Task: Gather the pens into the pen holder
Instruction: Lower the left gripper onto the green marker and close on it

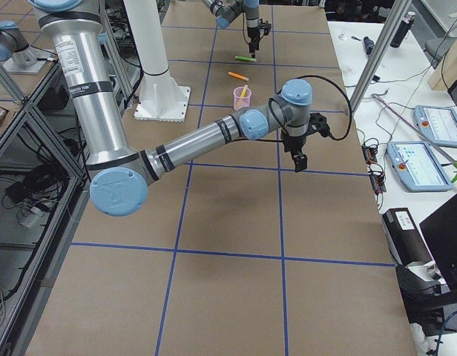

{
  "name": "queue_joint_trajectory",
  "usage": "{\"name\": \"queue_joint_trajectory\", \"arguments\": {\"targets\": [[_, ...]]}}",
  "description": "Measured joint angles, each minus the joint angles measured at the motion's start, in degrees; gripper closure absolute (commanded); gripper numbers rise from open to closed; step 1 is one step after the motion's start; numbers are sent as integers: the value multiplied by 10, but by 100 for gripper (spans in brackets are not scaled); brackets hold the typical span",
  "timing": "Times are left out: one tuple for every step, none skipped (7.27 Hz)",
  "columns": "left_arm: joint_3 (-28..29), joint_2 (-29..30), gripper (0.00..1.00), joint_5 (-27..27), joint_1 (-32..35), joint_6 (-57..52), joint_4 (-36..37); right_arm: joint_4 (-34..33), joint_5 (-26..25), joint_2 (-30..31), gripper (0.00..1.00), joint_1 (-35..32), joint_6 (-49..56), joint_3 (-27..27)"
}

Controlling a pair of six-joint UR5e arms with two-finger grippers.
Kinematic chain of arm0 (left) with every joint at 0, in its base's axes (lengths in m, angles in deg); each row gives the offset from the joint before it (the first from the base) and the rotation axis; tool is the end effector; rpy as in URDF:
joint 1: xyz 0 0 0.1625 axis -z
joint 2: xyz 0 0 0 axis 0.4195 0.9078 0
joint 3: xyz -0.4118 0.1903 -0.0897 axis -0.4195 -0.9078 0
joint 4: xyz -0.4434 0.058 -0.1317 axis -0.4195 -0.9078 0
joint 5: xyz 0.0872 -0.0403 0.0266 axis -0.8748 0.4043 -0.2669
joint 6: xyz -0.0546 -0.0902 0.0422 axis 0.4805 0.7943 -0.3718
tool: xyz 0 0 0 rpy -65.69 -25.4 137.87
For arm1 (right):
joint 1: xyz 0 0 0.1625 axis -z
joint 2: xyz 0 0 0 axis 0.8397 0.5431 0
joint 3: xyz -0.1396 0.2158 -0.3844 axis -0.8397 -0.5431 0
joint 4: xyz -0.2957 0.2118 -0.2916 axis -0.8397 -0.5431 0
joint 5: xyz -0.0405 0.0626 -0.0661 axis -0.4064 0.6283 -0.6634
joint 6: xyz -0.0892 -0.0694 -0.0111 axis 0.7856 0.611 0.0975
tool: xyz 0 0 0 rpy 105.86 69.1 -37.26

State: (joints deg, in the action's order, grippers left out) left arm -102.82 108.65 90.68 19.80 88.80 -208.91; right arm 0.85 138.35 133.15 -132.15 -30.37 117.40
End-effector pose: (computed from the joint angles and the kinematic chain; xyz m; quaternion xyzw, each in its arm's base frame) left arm 0.3916 -0.5102 0.5140 0.1376 0.3949 0.0960 0.9033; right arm -0.1074 -0.6308 0.4562 0.1417 -0.3768 -0.1298 0.9061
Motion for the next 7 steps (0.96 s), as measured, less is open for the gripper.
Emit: {"name": "queue_joint_trajectory", "arguments": {"targets": [[12,9,55,-5,-6,-3,0,1,4,11,0,-8,14,0],[17,12,62,-6,-8,-7,0,1,5,16,0,-11,19,0],[18,10,63,-6,-9,-9,0,2,4,19,0,-12,21,0],[17,8,62,-6,-8,-10,0,2,3,20,0,-12,21,0],[15,7,62,-5,-8,-10,0,2,3,20,0,-12,21,0],[14,6,62,-5,-8,-10,0,2,2,20,0,-12,21,-1],[12,2,62,-4,-8,-10,0,2,2,20,0,-12,21,-1]]}}
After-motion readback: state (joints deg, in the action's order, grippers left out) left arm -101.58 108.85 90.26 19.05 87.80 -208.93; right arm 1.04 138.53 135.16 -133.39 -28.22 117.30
